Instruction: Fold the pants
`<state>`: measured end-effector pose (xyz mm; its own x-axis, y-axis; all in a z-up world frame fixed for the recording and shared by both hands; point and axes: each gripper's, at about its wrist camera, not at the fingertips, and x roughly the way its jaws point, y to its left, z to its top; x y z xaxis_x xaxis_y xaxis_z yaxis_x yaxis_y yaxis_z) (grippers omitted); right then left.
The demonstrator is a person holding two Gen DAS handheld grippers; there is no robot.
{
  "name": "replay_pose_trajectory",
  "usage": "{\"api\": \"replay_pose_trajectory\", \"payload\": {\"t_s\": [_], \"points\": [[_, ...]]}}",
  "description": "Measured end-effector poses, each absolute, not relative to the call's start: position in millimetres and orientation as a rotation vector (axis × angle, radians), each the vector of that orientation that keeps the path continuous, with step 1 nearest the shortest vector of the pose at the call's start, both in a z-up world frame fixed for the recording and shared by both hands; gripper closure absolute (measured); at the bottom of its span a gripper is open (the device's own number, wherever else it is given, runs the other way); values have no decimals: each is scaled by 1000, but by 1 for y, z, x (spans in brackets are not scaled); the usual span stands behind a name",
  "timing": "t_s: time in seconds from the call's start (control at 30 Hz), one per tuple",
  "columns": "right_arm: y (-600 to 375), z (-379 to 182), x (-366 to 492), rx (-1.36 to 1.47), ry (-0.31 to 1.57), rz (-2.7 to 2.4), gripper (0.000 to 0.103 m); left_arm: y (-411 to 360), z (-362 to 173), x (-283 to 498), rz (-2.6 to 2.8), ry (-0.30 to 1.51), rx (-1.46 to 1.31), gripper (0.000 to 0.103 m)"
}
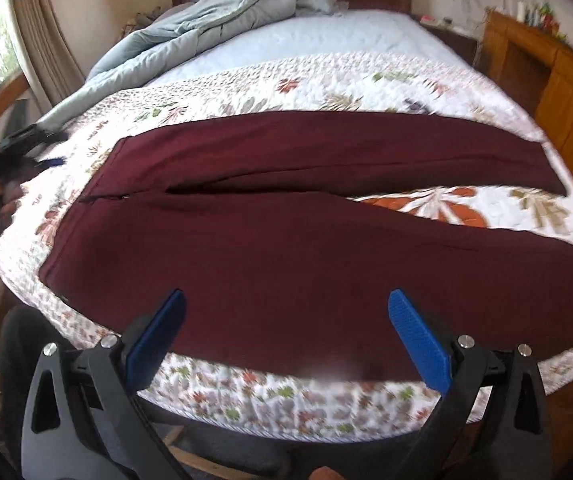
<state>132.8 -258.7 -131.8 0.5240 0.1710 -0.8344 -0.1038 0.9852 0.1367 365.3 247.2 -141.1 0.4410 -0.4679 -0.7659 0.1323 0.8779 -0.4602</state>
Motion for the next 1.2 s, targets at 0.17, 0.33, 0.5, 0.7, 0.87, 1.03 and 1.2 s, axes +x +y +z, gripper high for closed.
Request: {"api": "replay_pose_trajectory", "payload": {"t_s": [0.17,0.33,0.5,0.7,0.87,1.03,1.2], "points": [[-268,-146,159,101,1069,138,2,263,-190,440,-460,1135,-404,4],[-267,-167,180,113,1137,115,2,255,-232,475,-576,1220,-340,4],[-264,-179,195,126,1171,144,2,238,-230,473,-761,1244,-242,5],[-283,-167,213,191,1168,214,2,184,-235,457,-895,1309,-62,5],[-347,-141,234,287,1184,325,3,190,-237,465,-860,1331,-122,6],[-501,-128,270,380,1205,260,26,187,-239,461,-753,1302,-59,46],[-640,-143,320,474,1247,125,41,202,-239,467,-676,1325,-126,61]]}}
